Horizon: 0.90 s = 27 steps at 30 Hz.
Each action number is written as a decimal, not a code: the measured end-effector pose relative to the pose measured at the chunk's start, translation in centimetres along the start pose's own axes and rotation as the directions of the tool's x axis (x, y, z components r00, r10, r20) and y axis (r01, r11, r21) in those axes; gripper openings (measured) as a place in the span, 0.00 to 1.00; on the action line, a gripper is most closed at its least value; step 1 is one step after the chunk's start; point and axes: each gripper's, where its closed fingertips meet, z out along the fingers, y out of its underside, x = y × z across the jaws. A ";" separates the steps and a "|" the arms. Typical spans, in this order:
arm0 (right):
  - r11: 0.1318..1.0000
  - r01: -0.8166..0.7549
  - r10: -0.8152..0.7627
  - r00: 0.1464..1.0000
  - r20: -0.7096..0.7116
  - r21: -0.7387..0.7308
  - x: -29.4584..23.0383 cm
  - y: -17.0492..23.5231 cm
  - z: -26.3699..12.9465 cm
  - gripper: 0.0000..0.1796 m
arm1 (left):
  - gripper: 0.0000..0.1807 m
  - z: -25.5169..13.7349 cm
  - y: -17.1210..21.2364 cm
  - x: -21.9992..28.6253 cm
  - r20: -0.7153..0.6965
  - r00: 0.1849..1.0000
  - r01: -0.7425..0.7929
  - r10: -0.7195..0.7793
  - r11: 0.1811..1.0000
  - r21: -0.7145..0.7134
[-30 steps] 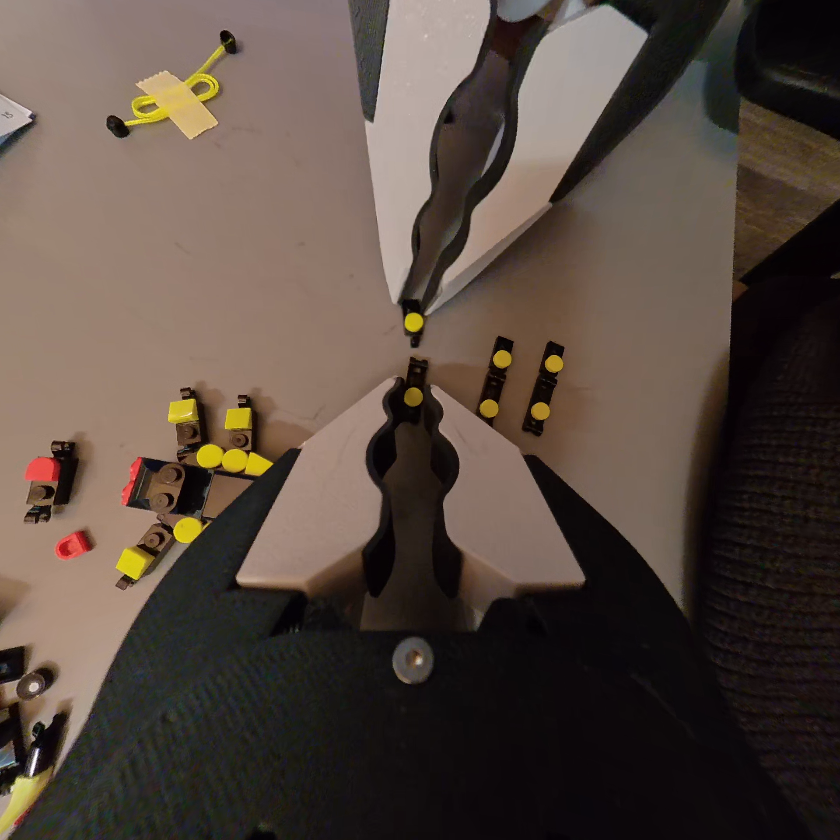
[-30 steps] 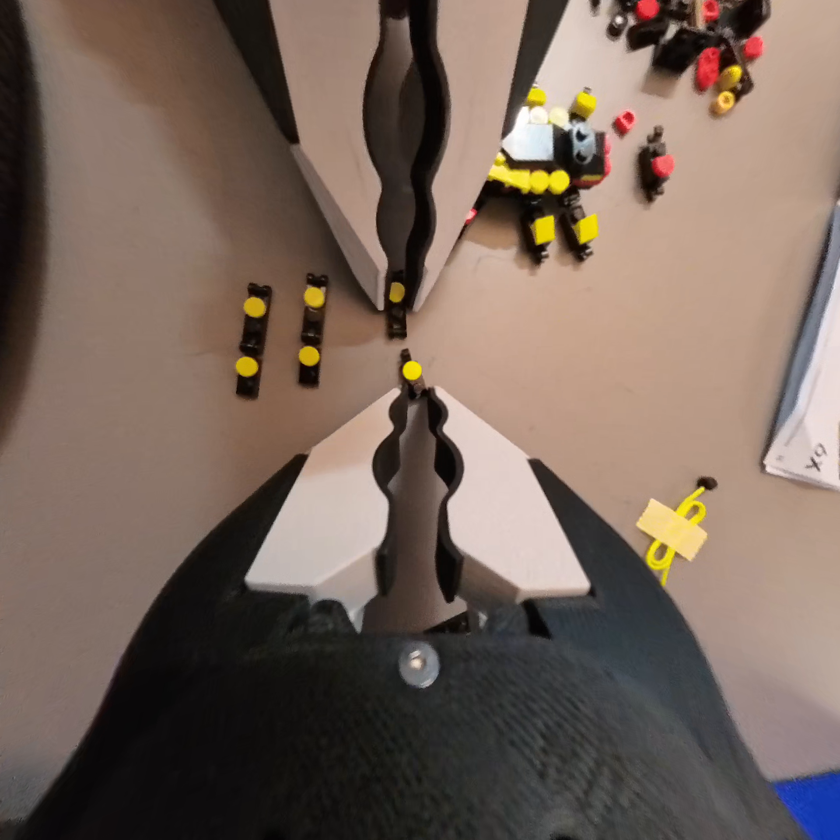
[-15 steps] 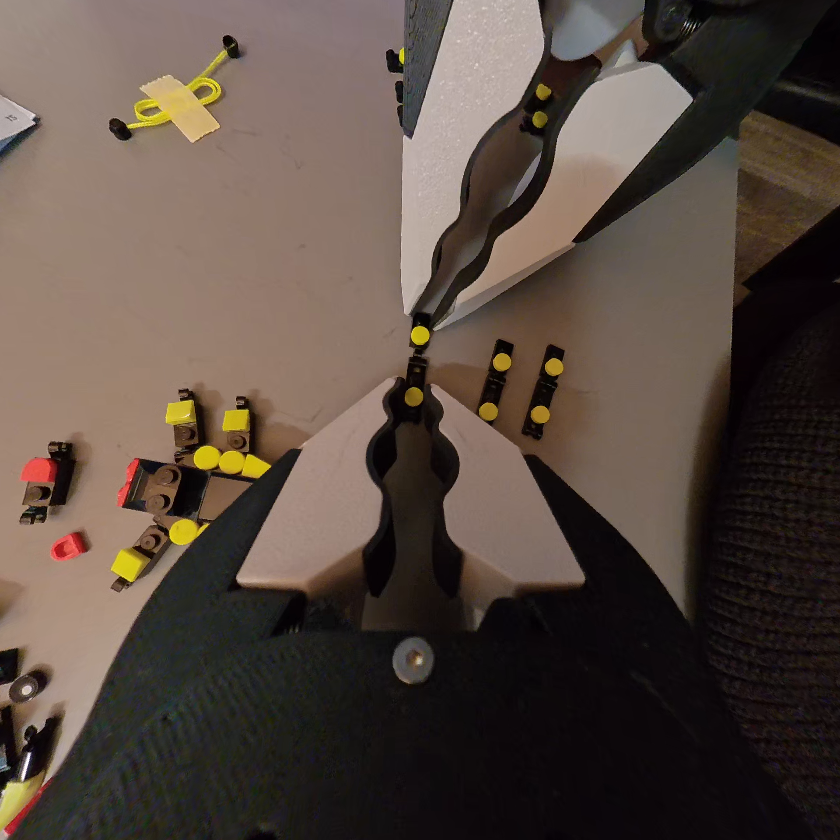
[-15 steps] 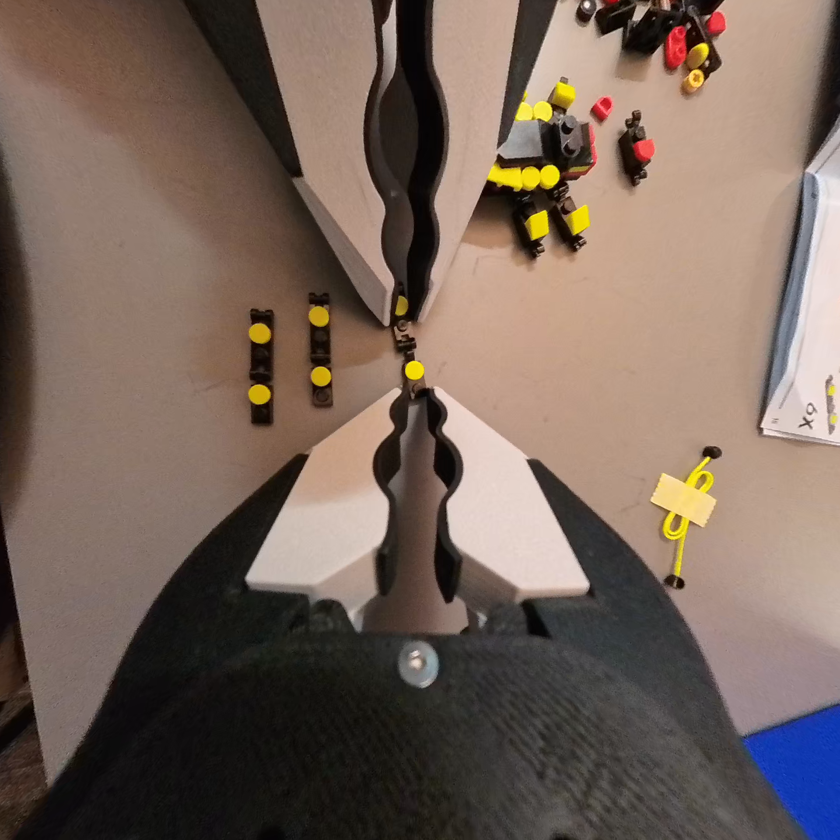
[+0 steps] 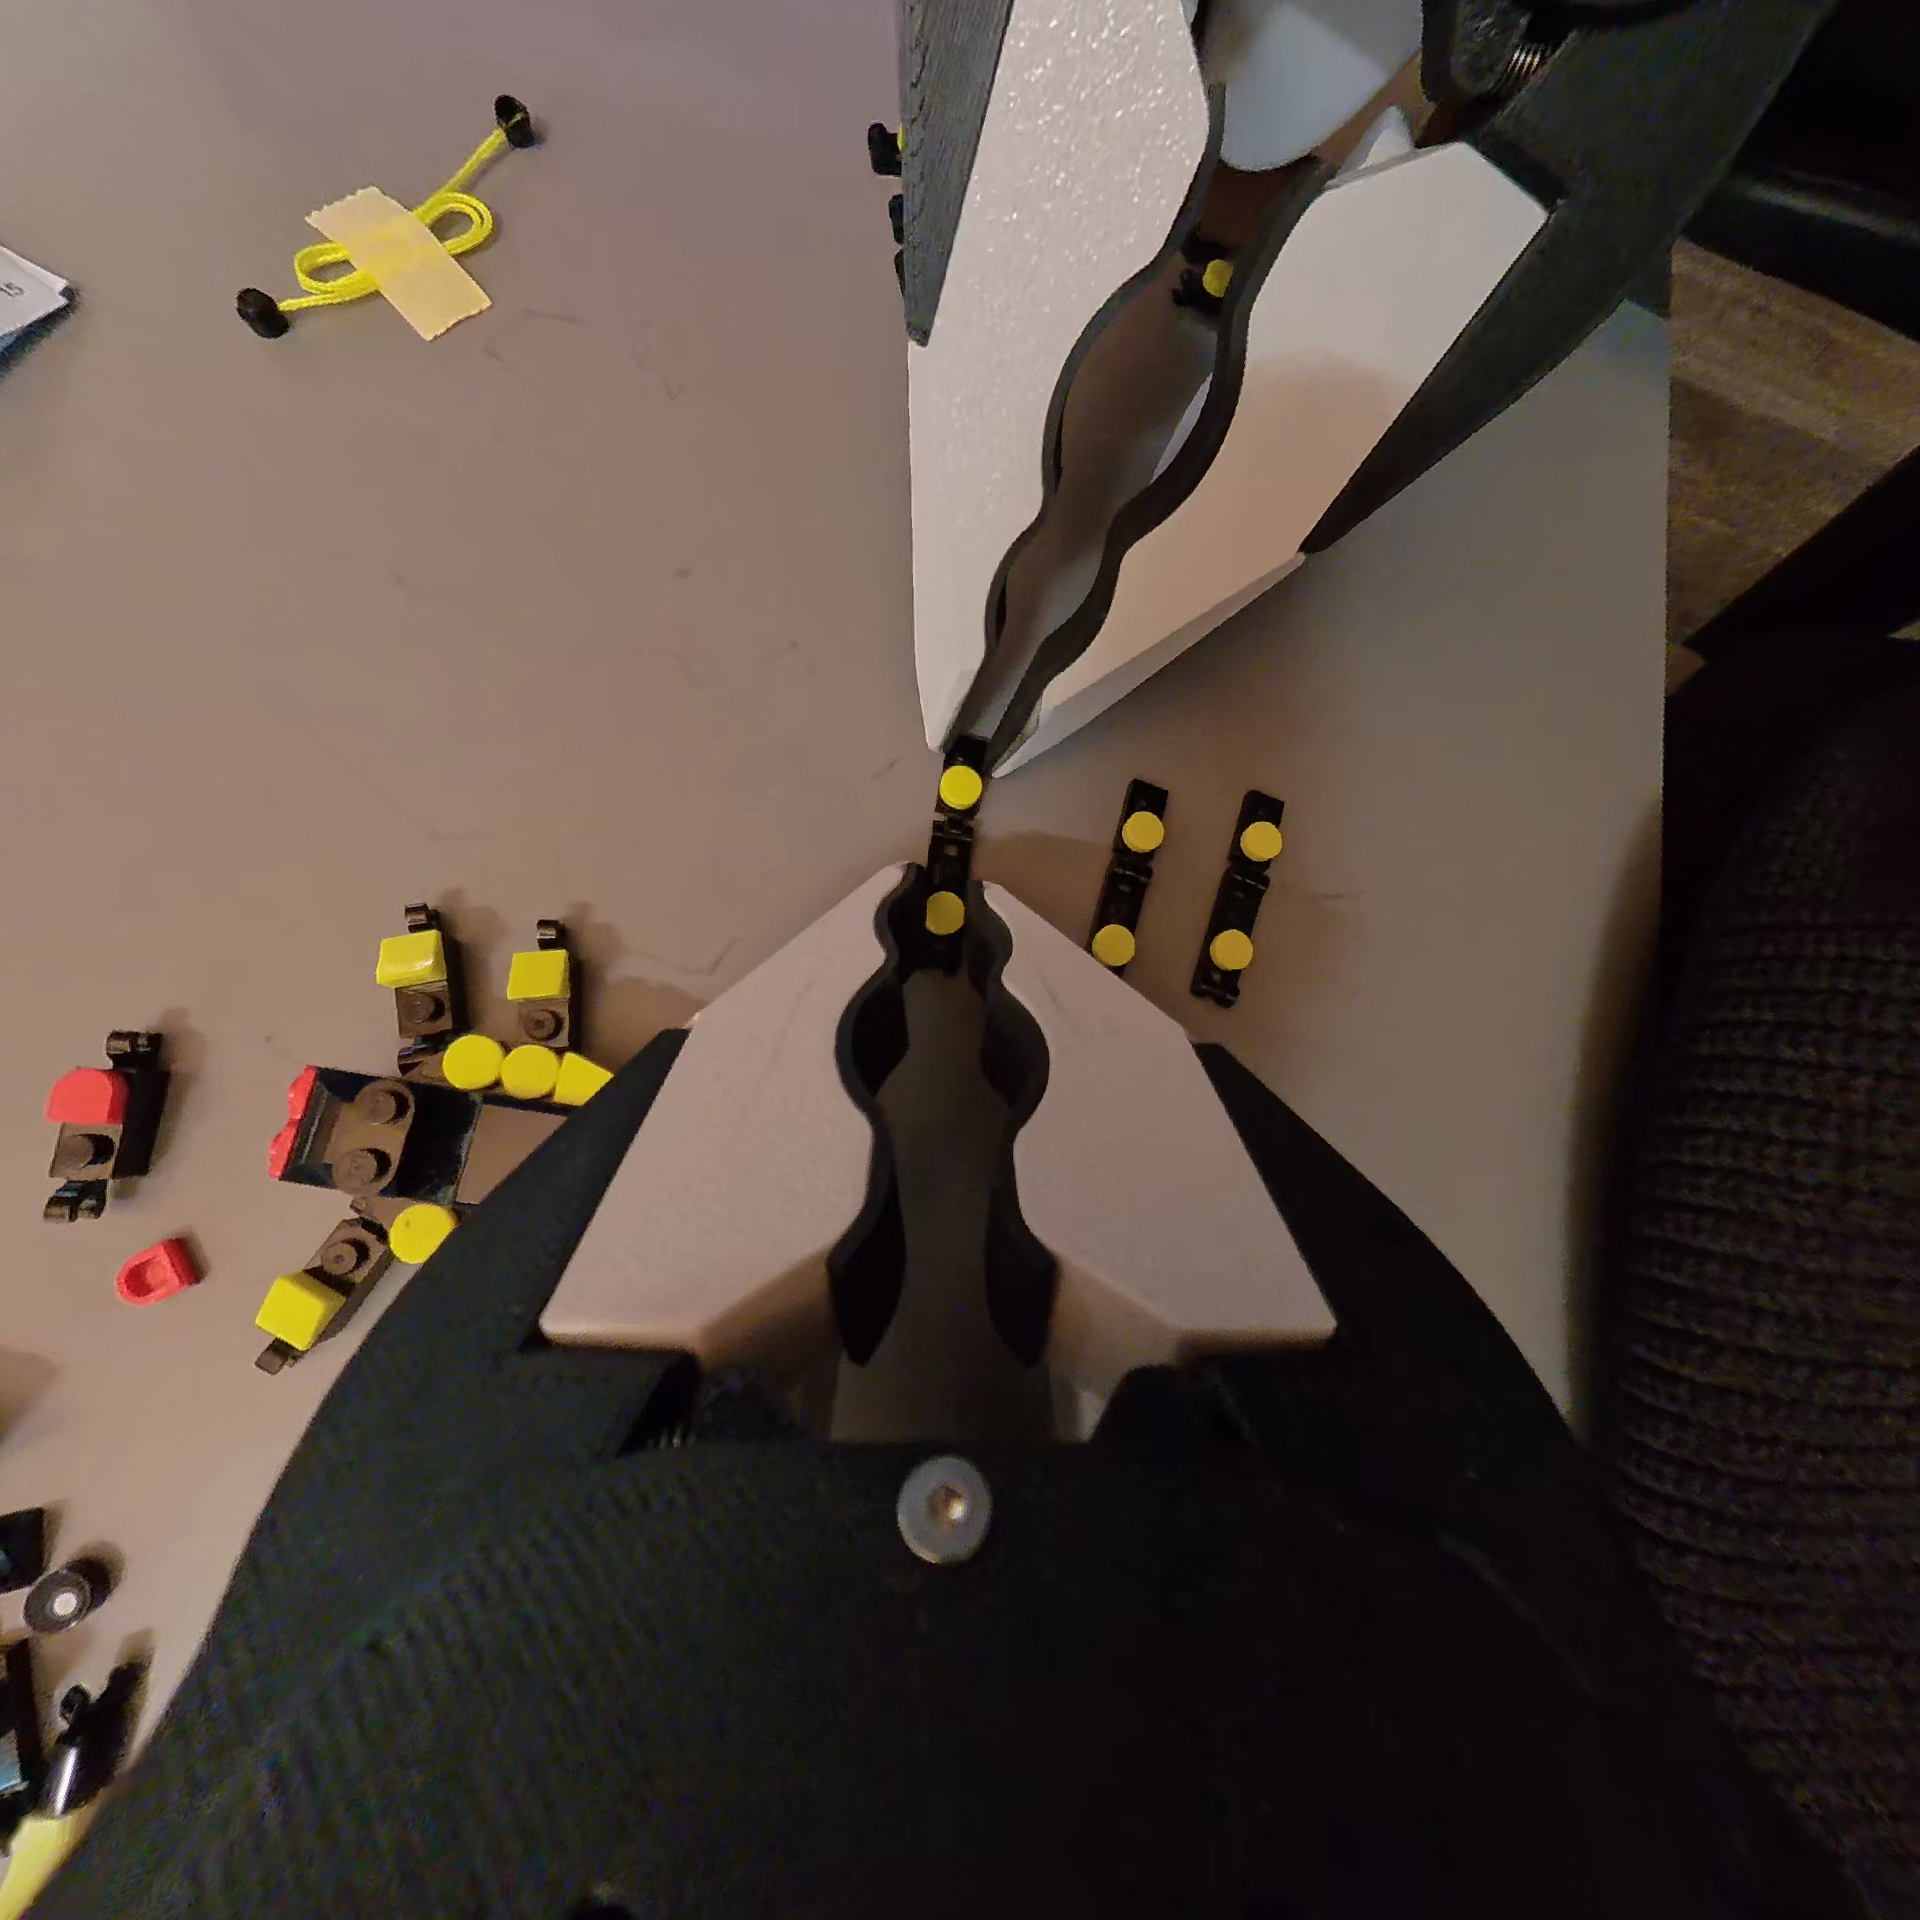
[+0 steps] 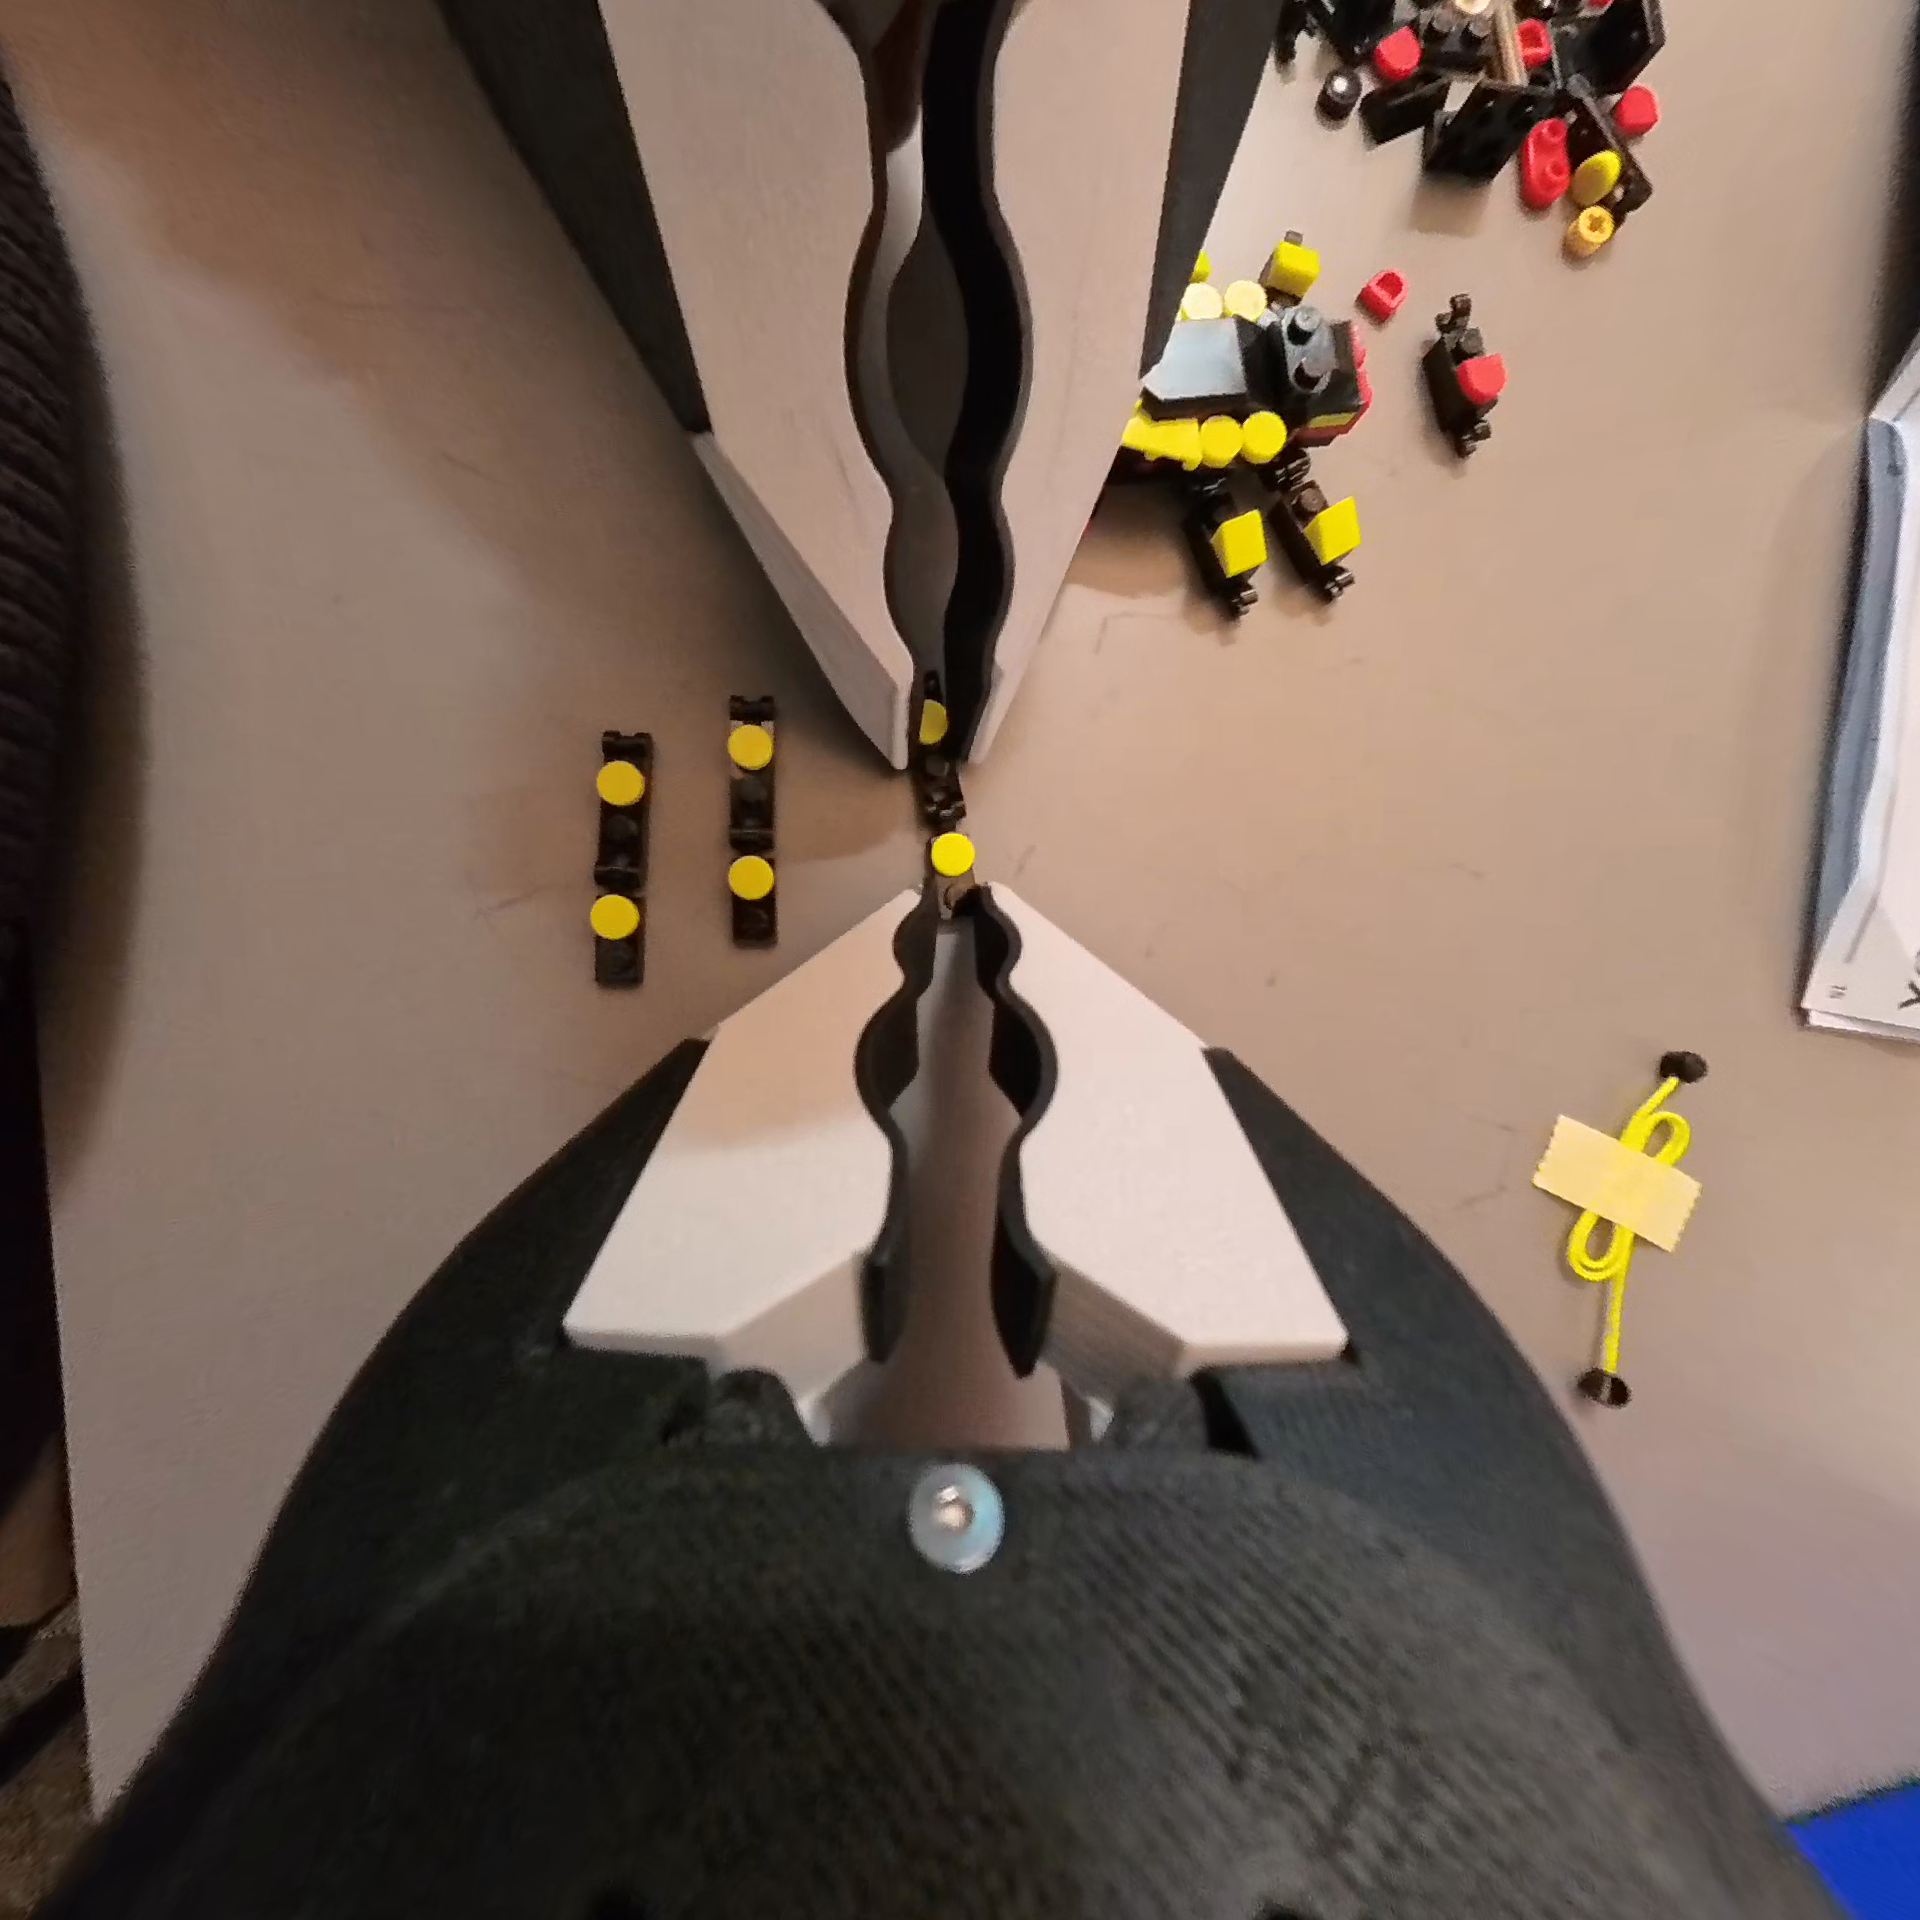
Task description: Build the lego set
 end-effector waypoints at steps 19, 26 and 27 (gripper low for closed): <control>0.996 0.046 -0.054 0.993 0.108 0.075 -0.3 -0.2 0.1 0.02 | 0.03 0.0 0.1 0.2 -0.059 0.994 -0.095 0.093 0.995 -0.025; 0.994 0.078 -0.088 0.988 0.129 0.075 -0.3 -0.3 0.1 0.02 | 0.02 0.0 0.0 0.2 -0.087 0.990 -0.111 0.109 0.993 -0.026; 0.994 0.080 -0.090 0.987 0.132 0.077 -0.3 -0.3 0.1 0.02 | 0.02 0.0 0.0 0.2 -0.088 0.990 -0.113 0.110 0.993 -0.025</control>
